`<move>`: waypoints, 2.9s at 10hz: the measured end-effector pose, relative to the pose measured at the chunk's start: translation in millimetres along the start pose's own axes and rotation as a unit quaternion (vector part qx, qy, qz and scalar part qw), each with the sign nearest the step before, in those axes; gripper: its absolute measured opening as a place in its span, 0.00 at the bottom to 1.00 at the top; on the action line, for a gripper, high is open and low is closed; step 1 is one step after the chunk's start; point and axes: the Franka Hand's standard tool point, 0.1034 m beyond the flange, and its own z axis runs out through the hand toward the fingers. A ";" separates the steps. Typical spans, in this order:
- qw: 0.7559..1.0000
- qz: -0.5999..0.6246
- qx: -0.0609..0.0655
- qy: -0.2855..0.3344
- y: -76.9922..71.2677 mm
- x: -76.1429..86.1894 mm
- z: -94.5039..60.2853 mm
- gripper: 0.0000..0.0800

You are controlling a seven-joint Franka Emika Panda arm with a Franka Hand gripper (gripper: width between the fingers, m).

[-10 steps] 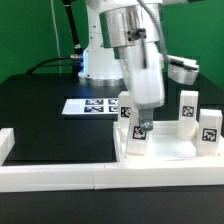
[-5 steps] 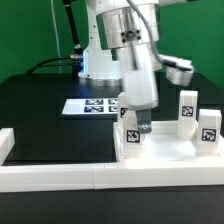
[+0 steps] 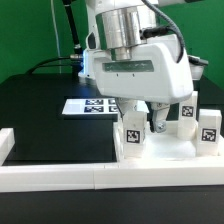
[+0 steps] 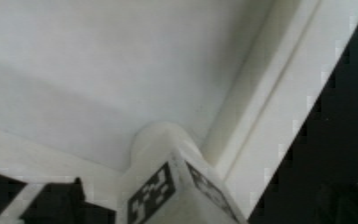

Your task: Assemble square table

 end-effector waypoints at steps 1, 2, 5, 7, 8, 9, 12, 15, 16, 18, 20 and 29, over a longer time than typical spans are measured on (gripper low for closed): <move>0.996 -0.085 -0.010 0.000 0.7 1.0 0.1 0.81; 0.984 -0.177 -0.028 -0.003 -0.9 3.4 0.0 0.81; 0.977 -0.208 -0.038 -0.007 -3.2 4.2 0.6 0.67; 0.984 -0.172 -0.041 -0.006 0.5 5.5 1.2 0.51; 0.991 -0.131 -0.042 -0.004 1.8 6.6 1.4 0.37; 0.992 -0.115 -0.042 -0.003 1.6 6.4 1.4 0.37; 0.997 0.064 -0.041 0.005 0.2 5.0 1.0 0.37; 0.945 0.326 -0.015 0.003 -2.4 3.1 3.2 0.37; 0.938 0.346 -0.012 0.001 -2.6 3.5 3.2 0.37; 0.949 0.314 -0.013 0.001 -2.5 3.6 3.2 0.40; 0.980 0.198 -0.014 0.002 -1.7 5.2 2.9 0.62; 0.920 -0.390 -0.041 0.014 -1.7 12.9 -3.9 0.81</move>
Offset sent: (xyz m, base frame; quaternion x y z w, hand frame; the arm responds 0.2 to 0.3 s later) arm 0.0000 0.0000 0.0000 0.0000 0.0000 -0.0650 0.9979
